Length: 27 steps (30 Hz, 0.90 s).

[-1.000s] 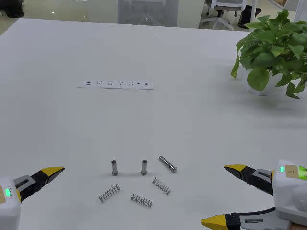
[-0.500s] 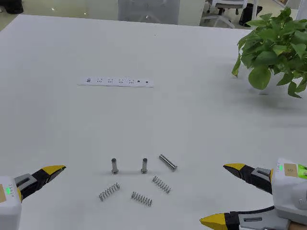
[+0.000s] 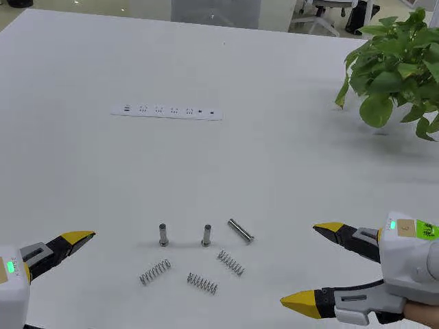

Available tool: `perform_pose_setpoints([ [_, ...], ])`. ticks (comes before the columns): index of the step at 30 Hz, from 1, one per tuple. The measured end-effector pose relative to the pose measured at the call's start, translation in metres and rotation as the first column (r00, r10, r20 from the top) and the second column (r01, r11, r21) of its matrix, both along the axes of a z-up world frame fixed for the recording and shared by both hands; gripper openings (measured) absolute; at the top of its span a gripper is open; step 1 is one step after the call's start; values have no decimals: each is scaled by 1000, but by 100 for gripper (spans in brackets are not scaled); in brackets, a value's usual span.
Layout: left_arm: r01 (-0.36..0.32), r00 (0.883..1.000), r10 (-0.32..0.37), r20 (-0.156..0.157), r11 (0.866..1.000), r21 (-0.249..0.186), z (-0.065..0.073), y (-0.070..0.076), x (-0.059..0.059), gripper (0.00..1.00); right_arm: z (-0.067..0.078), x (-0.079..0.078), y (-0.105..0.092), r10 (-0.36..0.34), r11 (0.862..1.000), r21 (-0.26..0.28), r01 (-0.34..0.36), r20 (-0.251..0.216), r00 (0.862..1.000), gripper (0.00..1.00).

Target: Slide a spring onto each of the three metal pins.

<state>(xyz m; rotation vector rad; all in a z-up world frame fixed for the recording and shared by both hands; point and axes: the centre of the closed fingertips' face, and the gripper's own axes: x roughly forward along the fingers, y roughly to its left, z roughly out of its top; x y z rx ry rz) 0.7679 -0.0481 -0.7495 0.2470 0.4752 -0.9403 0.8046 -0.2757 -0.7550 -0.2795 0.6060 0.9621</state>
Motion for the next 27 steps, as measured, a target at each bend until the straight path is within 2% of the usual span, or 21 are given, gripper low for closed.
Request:
perform_pose_setpoints([
  [2,-1,1000,1,-1,1000,-3,0,0,1,99,-1,5,1,-4,1000,-7,4,-12,1000,82],
  [7,-2,1000,2,-5,1000,-16,-1,-2,4,99,0,25,11,2,1000,-24,-2,-2,1000,78],
  [14,-9,1000,9,-8,1000,-28,-3,-3,11,99,-4,56,23,-18,998,-52,18,-4,1000,65],
  [18,-10,1000,10,-10,999,-32,-4,-3,13,99,-15,72,28,-31,996,-82,29,-27,999,59],
  [22,-16,1000,15,-14,999,-40,-5,-2,15,99,-21,79,36,-31,994,-110,25,-54,998,54],
  [24,-21,1000,20,-18,999,-45,-6,-1,17,99,-30,87,38,-23,992,-126,15,-63,998,50],
  [27,-26,999,25,-20,998,-50,-7,-1,18,99,-36,90,44,-34,989,-146,19,-100,994,45],
])
